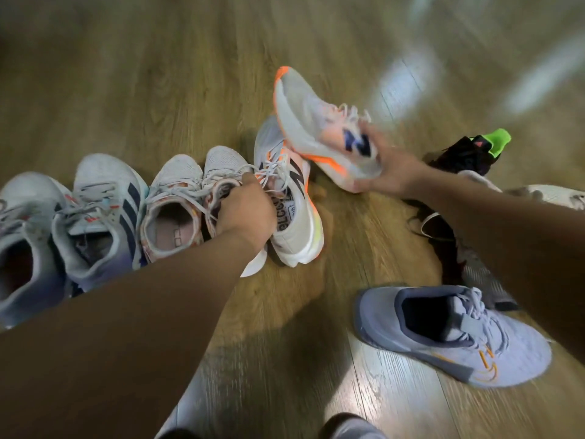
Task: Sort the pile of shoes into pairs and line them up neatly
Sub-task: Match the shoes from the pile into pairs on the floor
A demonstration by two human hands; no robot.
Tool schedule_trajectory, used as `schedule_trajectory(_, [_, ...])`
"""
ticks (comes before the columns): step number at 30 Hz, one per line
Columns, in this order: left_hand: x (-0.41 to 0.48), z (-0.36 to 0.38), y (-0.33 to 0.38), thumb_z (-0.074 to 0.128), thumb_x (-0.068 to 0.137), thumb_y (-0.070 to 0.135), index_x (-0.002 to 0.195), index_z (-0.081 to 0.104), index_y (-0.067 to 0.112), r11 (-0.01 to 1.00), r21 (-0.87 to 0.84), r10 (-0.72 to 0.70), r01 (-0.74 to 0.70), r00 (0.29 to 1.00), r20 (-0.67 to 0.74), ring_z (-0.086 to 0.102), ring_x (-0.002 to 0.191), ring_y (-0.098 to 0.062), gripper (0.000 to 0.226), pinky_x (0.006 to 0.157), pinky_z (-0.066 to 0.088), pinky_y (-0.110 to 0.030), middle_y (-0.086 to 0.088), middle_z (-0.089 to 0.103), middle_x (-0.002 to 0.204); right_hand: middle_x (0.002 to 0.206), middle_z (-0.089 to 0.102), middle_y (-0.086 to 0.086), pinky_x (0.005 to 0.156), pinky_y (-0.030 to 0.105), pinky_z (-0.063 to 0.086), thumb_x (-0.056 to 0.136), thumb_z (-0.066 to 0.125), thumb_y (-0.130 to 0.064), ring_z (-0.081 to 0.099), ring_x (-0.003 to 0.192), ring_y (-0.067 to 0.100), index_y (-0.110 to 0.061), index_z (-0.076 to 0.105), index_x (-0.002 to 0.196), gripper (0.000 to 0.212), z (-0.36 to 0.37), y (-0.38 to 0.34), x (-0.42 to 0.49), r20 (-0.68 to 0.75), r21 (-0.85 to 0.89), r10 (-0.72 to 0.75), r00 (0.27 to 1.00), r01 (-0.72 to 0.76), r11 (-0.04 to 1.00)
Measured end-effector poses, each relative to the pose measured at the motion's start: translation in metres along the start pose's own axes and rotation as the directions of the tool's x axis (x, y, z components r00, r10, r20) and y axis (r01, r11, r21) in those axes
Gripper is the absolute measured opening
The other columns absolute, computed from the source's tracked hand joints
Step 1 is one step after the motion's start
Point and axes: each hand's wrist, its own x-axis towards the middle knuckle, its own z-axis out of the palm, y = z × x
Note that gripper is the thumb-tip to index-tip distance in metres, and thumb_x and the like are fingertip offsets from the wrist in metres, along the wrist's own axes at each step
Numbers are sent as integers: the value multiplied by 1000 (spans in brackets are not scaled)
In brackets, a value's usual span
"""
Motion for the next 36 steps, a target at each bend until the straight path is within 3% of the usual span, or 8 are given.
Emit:
schedule_trajectory(3, [0,1,-1,38,94,7,130,36,0,1000,-3,-10,10,1000,-7,60,101,-44,36,72,45,-44,-26,62,110,138,50,15,81,33,44,84,73,-29,56,111,37,-39,3,153,99,19,12,0,-38,-163,46,998,-52,985])
schedule_trajectory(8, [2,2,0,41,94,6,128,37,-3,1000,12,15,-15,1000,-10,61,101,-46,36,69,43,-44,-29,62,109,102,61,14,67,35,45,82,63,-22,60,92,38,-25,30,143,69,25,-9,-10,-358,-330,69,931,-195,924])
schedule_trajectory(16, [-12,-9,4,36,100,33,119,44,6,998,2,56,-56,997,48,61,94,-39,34,71,42,-39,-16,61,95,106,62,8,69,32,39,88,57,-27,58,91,30,-19,54,113,26,73,-26,-27,-242,-306,7,970,-84,948])
schedule_trajectory(20, [-33,-15,11,39,95,56,99,48,19,991,-1,132,-134,974,186,59,88,-27,38,74,45,-39,1,60,86,101,62,9,72,31,36,91,59,-31,58,99,31,-19,54,99,16,65,-15,-17,-212,-126,-25,977,-3,992])
schedule_trajectory(23, [-43,-21,16,51,91,48,117,47,19,957,-6,288,-289,954,86,53,106,-28,39,85,47,-44,-4,54,112,107,63,11,75,26,32,91,58,-28,57,101,28,-15,58,109,22,66,-18,-22,-144,-92,-78,986,65,994])
schedule_trajectory(27, [-53,-20,40,44,77,51,123,48,17,769,91,635,-632,772,-6,45,116,-31,58,98,40,-48,-7,47,122,97,65,2,73,25,38,88,63,-22,60,97,22,-17,61,95,8,65,-27,-26,-73,89,-85,994,92,992])
schedule_trajectory(32, [-49,10,50,55,78,61,145,25,20,748,207,588,-631,774,234,22,143,-28,85,117,18,-51,-3,16,159,119,66,9,90,22,45,89,51,-7,59,111,21,-6,65,121,34,55,-30,-37,79,94,-100,992,92,991])
schedule_trajectory(36, [-40,20,50,46,84,69,153,4,32,747,235,528,-622,769,360,12,147,-29,89,113,30,-50,4,1,162,90,66,4,69,19,51,88,54,4,62,80,13,-10,66,102,23,34,-10,-62,-63,619,46,997,3,785])
